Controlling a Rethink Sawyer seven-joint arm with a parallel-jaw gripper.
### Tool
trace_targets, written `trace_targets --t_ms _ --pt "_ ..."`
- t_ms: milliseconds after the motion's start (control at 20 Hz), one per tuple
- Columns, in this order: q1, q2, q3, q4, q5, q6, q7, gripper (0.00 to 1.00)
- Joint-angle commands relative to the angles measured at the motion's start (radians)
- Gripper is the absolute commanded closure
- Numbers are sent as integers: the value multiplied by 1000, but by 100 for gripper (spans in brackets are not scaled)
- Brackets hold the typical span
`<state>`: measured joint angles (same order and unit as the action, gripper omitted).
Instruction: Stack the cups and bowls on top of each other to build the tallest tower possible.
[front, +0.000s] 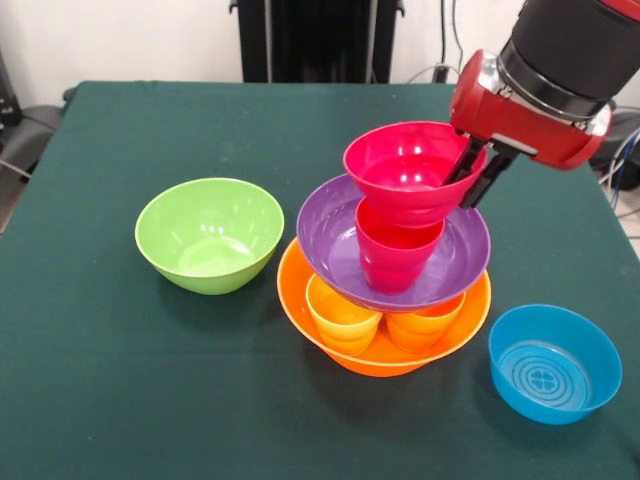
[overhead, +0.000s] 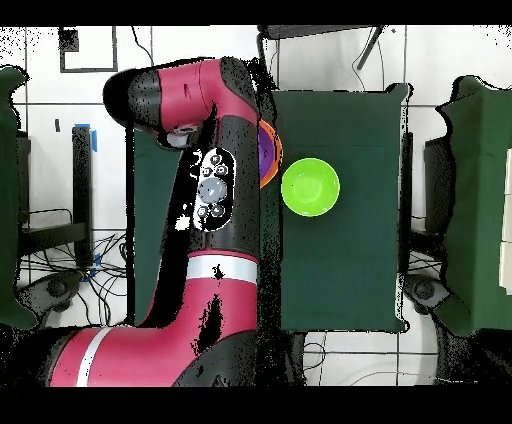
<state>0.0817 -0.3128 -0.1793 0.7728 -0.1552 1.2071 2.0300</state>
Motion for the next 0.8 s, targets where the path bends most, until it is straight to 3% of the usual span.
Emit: trace_targets --t_ms 50,800 --pt "7 29 0 -58 -53 10 71 100" --pt "23 38 -16 -40 -17 -4 73 100"
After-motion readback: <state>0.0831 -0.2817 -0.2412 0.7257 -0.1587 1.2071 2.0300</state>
